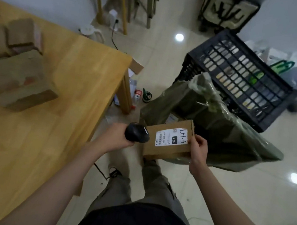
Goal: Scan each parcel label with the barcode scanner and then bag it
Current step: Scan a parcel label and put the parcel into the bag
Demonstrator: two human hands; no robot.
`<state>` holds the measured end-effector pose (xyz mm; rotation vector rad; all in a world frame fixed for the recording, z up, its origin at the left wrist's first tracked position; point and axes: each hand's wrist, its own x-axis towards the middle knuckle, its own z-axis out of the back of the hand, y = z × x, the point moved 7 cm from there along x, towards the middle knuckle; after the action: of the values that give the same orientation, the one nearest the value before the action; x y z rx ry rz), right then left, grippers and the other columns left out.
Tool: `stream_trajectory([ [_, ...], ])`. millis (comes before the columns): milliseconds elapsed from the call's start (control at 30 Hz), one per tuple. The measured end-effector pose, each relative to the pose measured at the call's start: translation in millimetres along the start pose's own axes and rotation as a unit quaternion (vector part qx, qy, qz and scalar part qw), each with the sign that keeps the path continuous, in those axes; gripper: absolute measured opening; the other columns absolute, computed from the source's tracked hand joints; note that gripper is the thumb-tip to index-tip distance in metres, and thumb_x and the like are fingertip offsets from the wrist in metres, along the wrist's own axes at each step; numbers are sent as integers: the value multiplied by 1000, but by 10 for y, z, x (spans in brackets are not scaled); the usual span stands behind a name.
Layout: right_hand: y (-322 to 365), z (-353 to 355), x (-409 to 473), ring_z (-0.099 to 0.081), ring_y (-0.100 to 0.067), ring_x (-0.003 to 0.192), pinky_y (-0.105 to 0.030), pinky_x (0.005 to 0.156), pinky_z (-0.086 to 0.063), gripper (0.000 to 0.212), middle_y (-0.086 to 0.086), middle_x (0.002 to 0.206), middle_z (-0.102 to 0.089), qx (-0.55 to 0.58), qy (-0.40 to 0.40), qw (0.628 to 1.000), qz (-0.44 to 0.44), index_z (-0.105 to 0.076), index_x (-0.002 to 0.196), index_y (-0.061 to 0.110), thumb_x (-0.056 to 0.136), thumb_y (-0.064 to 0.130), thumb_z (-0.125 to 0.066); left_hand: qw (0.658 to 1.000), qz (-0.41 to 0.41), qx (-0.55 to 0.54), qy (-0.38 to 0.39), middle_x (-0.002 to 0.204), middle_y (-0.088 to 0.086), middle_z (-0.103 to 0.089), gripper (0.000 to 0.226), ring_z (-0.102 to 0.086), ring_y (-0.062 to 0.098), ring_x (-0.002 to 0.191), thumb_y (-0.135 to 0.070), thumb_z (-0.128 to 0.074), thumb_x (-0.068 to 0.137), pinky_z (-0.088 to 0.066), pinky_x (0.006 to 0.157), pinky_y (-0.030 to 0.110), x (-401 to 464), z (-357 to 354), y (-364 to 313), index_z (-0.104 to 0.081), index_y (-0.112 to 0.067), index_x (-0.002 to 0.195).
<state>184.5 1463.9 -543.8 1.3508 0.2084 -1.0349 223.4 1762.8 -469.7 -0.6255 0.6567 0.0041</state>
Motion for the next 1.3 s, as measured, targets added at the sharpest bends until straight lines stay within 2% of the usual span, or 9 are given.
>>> stream_trajectory([
  [67, 40, 134, 183, -56, -13, 91, -32, 75, -47, 46, 1, 110, -56, -5, -30, 1000, 1, -47, 137, 19, 95, 25, -64, 1000, 8, -7, 8, 64, -11, -56, 32, -59, 10, 67, -19, -78, 75, -35, 52, 19, 140, -106, -134, -51, -30, 62],
  [233, 64, 194, 733, -59, -31, 114, -49, 94, -54, 60, -9, 132, -55, -76, -45, 995, -40, -44, 142, 20, 89, 24, -72, 999, 35, -23, 20, 63, -11, -57, 32, -56, 2, 61, -18, -77, 77, -34, 50, 16, 489, -295, -367, -52, -30, 61],
  [400, 182, 3, 1224, -50, -32, 122, -46, 102, -47, 65, -10, 141, -40, -159, -26, 986, -37, -46, 140, 22, 84, 20, -79, 996, 80, -44, 20, 67, -8, -62, 19, -60, 3, 64, -20, -77, 77, -35, 50, 15, 782, -387, -341, -61, -25, 68],
  [567, 257, -394, 1636, -58, -30, 122, -46, 102, -51, 64, -8, 133, -59, -207, 22, 978, -16, -49, 137, 23, 82, 23, -81, 991, 121, -49, 1, 69, -9, -60, 22, -57, 4, 66, -22, -77, 78, -35, 51, 17, 997, -400, -187, -58, -27, 69],
  [800, 380, -915, 2010, -44, -34, 138, -42, 114, -37, 70, -12, 152, -46, -320, 57, 946, -5, -38, 152, 18, 92, 45, -63, 987, 154, -45, -12, 77, 5, -66, 14, -60, 12, 67, -22, -76, 78, -40, 52, 22, 1126, -388, 68, -67, -11, 80],
  [933, 469, -1074, 1915, -46, -34, 135, -38, 108, -39, 50, -14, 144, -51, -391, 135, 910, 24, -48, 141, 11, 96, 28, -61, 984, 169, -52, -23, 78, 5, -67, 15, -63, 19, 72, -24, -75, 78, -43, 56, 28, 1080, -317, 150, -68, -11, 81],
  [1033, 578, -1089, 1708, -59, -30, 112, -40, 93, -51, 27, -14, 123, -61, -428, 186, 884, 28, -59, 120, 12, 94, 21, -63, 983, 170, -64, -38, 72, 2, -64, 16, -61, 15, 66, -24, -74, 77, -38, 51, 26, 989, -217, 146, -61, -17, 70],
  [1133, 791, -1167, 1358, -65, -24, 92, -38, 75, -60, 10, -8, 103, -63, -484, 254, 835, 65, -61, 102, 15, 94, 18, -66, 981, 166, -81, -62, 65, -1, -58, 26, -57, 14, 60, -23, -74, 76, -34, 50, 26, 833, -40, 93, -52, -22, 62],
  [1300, 1253, -1547, 625, -65, -19, 89, -35, 72, -62, 24, -1, 105, -58, -567, 333, 733, 174, -55, 111, 21, 92, 20, -69, 973, 156, -111, -126, 64, -6, -53, 33, -52, 11, 61, -20, -75, 79, -31, 49, 23, 353, 384, 68, -47, -28, 62],
])
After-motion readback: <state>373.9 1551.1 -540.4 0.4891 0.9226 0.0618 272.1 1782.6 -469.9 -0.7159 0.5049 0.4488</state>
